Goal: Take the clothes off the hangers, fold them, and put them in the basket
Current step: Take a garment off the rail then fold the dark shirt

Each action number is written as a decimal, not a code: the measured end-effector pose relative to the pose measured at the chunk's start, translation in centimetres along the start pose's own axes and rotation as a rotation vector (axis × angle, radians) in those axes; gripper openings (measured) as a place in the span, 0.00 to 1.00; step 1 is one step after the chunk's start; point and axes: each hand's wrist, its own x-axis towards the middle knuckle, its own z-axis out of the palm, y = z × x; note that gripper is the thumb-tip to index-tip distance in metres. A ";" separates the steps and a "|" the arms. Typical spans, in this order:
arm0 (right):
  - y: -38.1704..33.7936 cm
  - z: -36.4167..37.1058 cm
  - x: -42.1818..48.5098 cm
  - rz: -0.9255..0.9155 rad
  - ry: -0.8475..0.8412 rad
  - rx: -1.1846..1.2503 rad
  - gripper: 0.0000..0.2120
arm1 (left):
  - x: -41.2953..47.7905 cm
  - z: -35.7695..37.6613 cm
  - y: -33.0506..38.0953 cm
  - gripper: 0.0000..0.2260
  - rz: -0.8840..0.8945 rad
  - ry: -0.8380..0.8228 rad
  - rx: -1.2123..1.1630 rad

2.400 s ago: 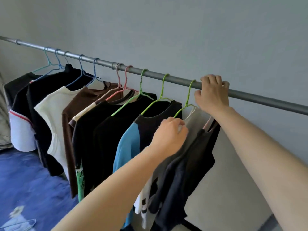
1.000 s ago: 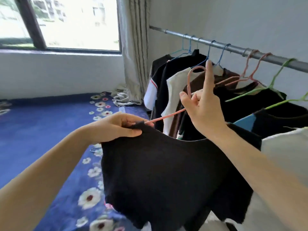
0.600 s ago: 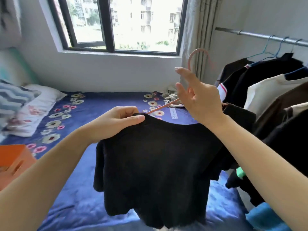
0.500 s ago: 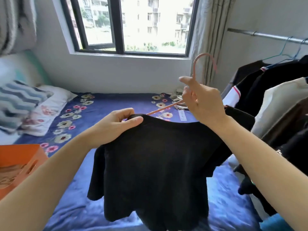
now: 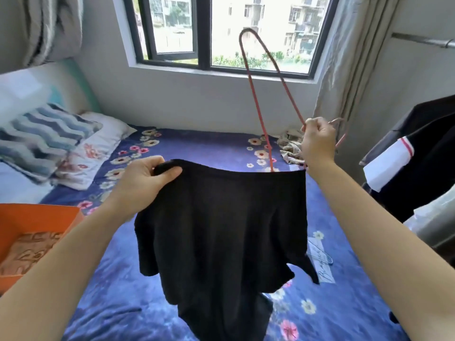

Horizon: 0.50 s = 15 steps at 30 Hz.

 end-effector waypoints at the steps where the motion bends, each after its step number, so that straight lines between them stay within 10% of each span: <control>1: 0.2 1.5 1.0 0.088 -0.065 0.087 0.15 | 1.5 0.9 0.0 0.12 -0.029 0.006 -0.050; 9: -0.1 4.2 11.2 0.313 0.016 0.583 0.21 | 14.9 3.3 4.6 0.12 0.216 0.720 -0.087; 15: 12.3 3.5 14.8 0.631 -0.060 0.707 0.23 | 19.3 8.3 -1.0 0.11 0.186 0.479 0.166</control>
